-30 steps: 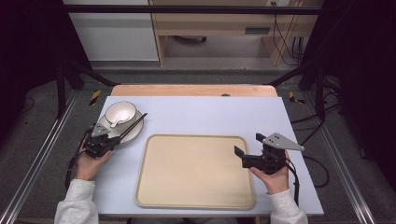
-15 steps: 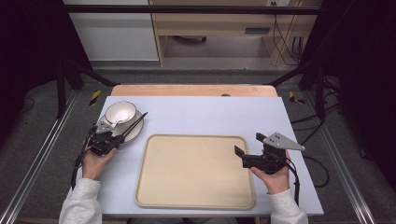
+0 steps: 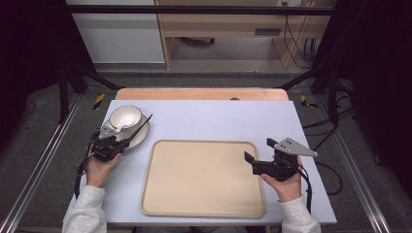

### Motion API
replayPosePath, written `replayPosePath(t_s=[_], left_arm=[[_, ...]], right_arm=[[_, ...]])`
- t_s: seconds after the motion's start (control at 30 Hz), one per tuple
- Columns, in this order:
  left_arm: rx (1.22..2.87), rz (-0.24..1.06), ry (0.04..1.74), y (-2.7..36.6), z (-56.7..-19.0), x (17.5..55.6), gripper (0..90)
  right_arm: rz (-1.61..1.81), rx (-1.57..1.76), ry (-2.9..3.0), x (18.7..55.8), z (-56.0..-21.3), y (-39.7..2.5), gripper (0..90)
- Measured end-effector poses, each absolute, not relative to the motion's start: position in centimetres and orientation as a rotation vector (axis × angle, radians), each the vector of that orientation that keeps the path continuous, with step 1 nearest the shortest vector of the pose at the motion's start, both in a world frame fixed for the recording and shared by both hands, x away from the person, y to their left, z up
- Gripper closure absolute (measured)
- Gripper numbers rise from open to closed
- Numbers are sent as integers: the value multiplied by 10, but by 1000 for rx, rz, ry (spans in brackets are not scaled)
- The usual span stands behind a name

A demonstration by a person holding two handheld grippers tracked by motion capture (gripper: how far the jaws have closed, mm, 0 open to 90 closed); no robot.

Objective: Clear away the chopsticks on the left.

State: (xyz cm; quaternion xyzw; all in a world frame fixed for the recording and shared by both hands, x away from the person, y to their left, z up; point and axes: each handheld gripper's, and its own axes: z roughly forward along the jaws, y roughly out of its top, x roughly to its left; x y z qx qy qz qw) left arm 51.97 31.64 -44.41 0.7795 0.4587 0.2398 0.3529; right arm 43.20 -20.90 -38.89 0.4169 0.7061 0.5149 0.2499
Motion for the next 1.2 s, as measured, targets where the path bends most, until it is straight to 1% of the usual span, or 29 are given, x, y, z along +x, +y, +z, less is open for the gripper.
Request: replayPosePath(t_s=[0.17, 0.43, 0.57, 0.9, 1.2], left_arm=[[1960, 639, 1191, 314, -435, 511, 859], [1921, 667, 1187, 304, -423, 494, 859], [1900, 686, 1192, 297, -417, 478, 859], [1861, 726, 1223, 282, -412, 448, 859], [1776, 709, 1270, 260, -414, 424, 859]], right_arm=[[1401, 1131, 1916, 431, -388, -211, 66], [1397, 1140, 1900, 431, -387, -213, 64], [1400, 1141, 1899, 431, -387, -213, 64], [1398, 1143, 1904, 431, -388, -212, 60], [1396, 1147, 1896, 430, -387, -215, 59]])
